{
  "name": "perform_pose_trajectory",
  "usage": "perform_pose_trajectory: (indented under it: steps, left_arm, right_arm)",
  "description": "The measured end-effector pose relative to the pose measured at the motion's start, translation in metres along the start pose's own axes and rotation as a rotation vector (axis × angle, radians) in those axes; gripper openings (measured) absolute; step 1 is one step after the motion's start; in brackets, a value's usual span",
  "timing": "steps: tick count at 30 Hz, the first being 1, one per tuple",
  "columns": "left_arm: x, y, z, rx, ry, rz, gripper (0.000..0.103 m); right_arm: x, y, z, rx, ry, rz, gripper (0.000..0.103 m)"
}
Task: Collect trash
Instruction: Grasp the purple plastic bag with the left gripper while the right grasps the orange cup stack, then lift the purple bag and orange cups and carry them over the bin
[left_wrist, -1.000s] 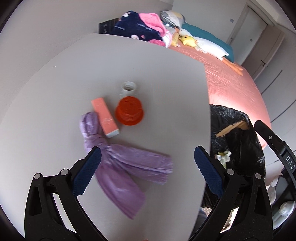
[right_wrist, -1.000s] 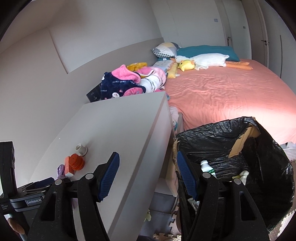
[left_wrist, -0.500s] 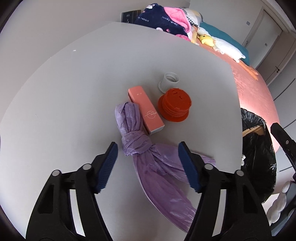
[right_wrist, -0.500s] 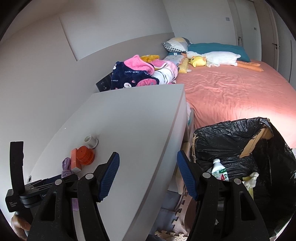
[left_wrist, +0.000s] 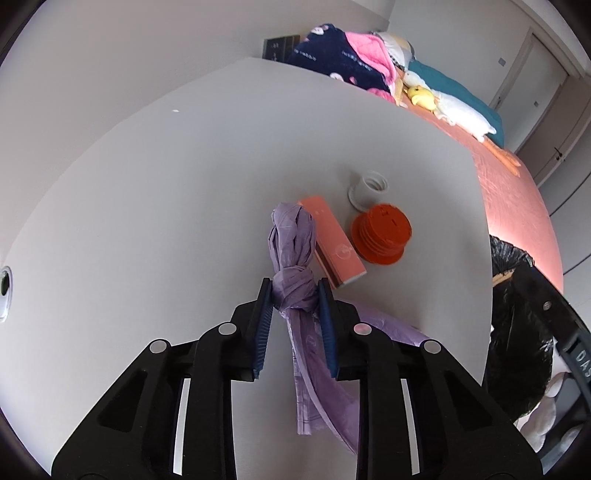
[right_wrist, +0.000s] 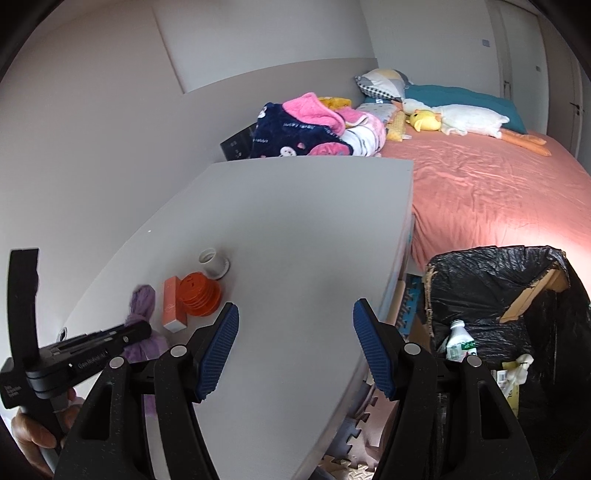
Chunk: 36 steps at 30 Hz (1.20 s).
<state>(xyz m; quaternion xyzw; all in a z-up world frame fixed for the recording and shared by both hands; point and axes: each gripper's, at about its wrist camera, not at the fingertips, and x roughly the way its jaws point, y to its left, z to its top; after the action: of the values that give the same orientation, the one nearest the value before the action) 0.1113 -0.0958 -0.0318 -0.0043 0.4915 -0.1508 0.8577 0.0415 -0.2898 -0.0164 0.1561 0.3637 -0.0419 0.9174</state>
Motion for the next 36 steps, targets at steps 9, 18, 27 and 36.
perform_pose_trajectory:
  steps: [9,18,27,36]
  left_arm:
    - [-0.018,0.023,0.006,-0.058,-0.048,0.043,0.024]
    - [-0.017,0.038,0.006,-0.099,-0.035,0.044,0.024]
    - [-0.013,0.038,0.008,-0.108,-0.025,0.033,0.024]
    - [-0.012,0.038,0.011,-0.094,-0.026,0.026,0.024]
  right_arm:
    - [0.027,0.030,0.002,-0.053,0.053,0.050,0.065]
    - [0.053,0.054,0.007,-0.069,0.102,0.127,0.065]
    - [0.078,0.067,0.012,-0.081,0.121,0.131,0.065]
    - [0.092,0.073,0.012,-0.099,0.168,0.149,0.045]
